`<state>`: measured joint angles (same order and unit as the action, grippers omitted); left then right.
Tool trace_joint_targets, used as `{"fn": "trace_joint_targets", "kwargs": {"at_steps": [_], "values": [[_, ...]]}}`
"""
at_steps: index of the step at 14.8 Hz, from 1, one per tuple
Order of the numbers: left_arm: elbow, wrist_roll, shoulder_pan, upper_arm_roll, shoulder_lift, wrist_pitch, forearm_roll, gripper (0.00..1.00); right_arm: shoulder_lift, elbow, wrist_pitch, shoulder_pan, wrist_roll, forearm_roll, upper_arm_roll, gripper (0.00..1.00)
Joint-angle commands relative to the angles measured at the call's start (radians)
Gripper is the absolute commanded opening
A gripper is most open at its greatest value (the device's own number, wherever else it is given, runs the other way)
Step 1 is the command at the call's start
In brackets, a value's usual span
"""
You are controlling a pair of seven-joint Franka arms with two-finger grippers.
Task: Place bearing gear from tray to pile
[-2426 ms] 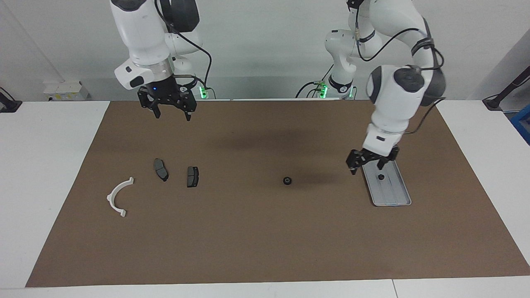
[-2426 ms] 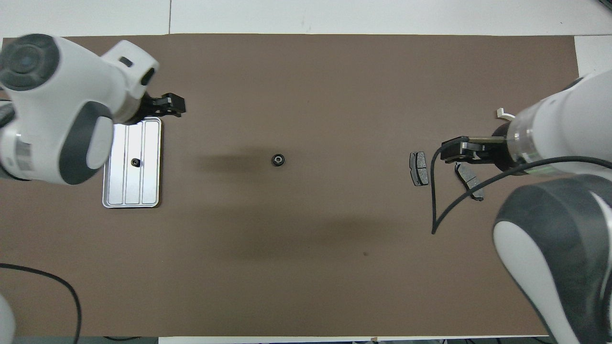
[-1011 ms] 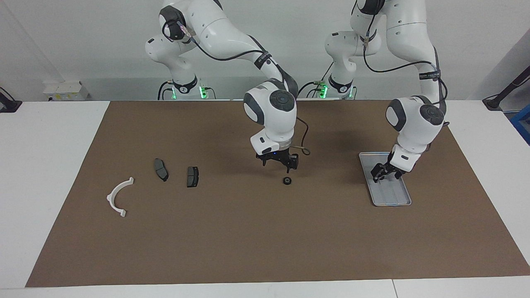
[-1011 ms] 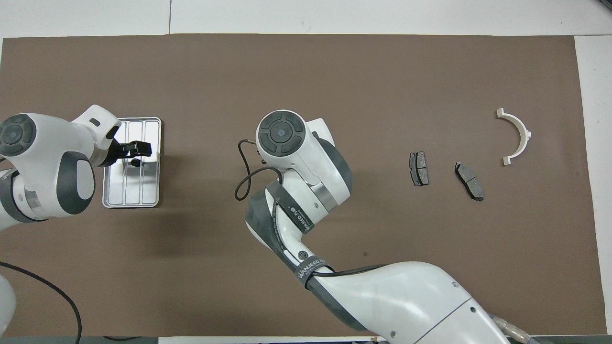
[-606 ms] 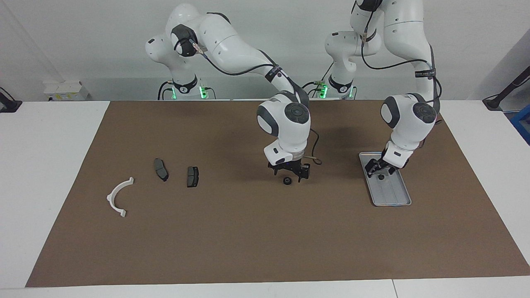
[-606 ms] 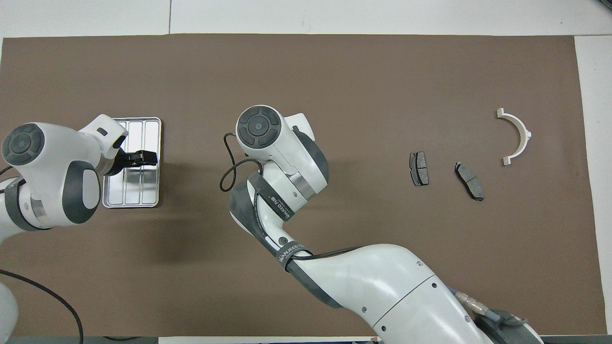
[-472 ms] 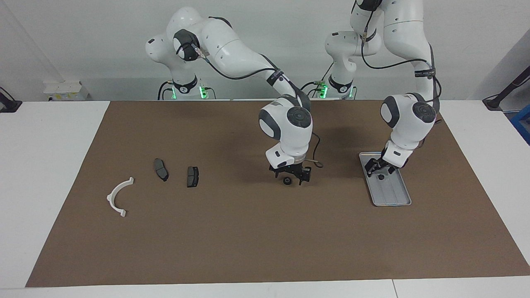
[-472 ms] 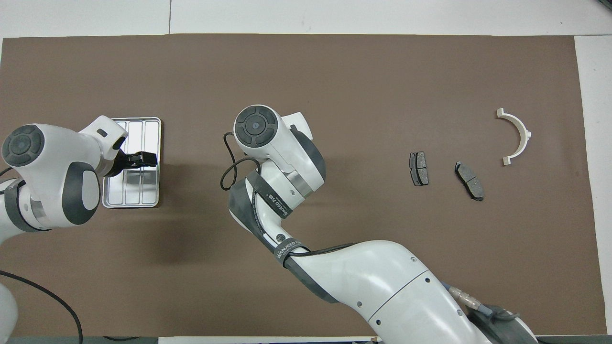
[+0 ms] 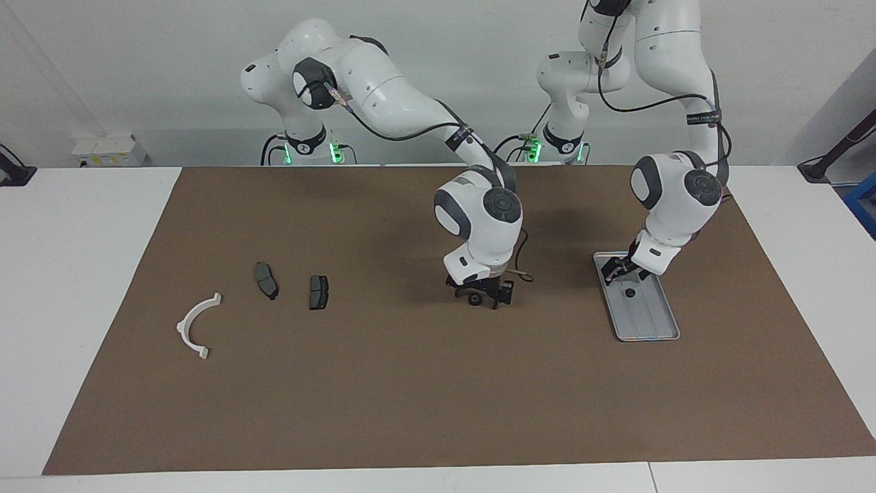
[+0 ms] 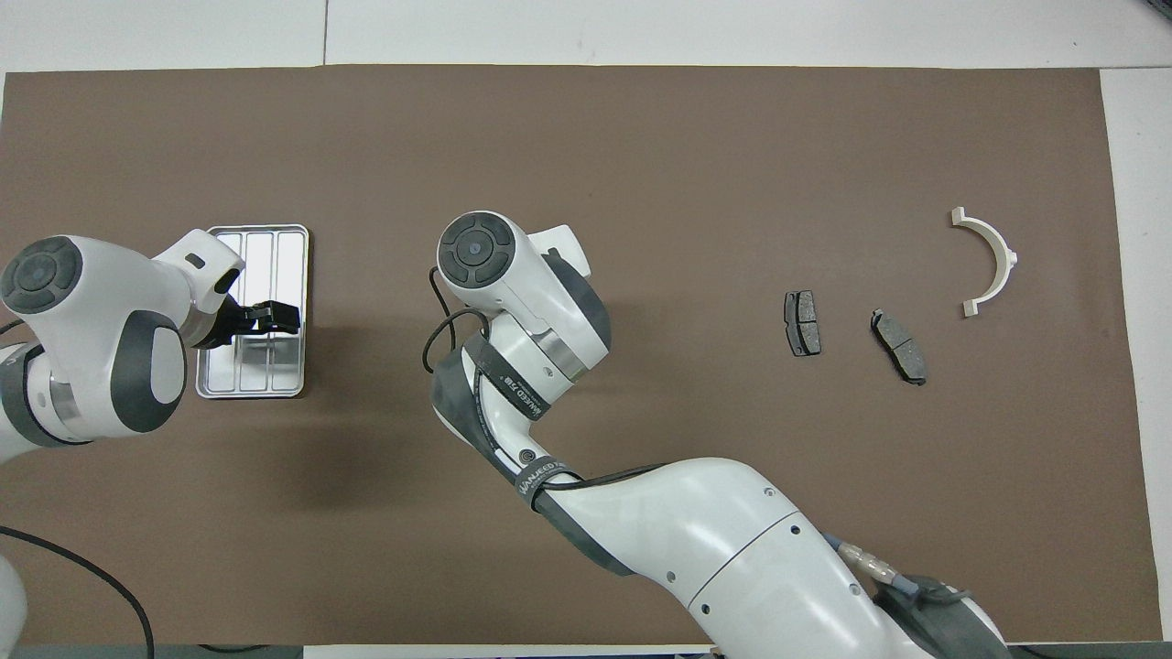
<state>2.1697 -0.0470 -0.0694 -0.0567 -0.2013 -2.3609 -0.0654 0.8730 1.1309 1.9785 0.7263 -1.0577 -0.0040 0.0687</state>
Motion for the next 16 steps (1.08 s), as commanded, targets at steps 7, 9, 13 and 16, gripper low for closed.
{"fn": "trace_joint_targets", "kwargs": {"at_steps": [7,9,13,16], "values": [[-0.044,0.009,0.002,-0.003,-0.033,-0.024,-0.014,0.95,0.021,-0.066,-0.044,-0.005,-0.031,-0.016,0.005,0.92],[-0.042,0.012,0.005,-0.005,-0.035,-0.029,-0.014,0.95,0.020,-0.062,-0.033,-0.005,-0.031,-0.013,0.003,0.92],[-0.040,0.012,0.003,-0.005,-0.046,-0.047,-0.014,0.93,0.018,-0.056,-0.029,-0.004,-0.031,-0.004,0.002,0.90],[-0.040,0.015,0.003,-0.005,-0.047,-0.054,-0.014,0.91,0.014,-0.053,0.005,-0.004,-0.030,-0.001,0.002,0.90]]}}
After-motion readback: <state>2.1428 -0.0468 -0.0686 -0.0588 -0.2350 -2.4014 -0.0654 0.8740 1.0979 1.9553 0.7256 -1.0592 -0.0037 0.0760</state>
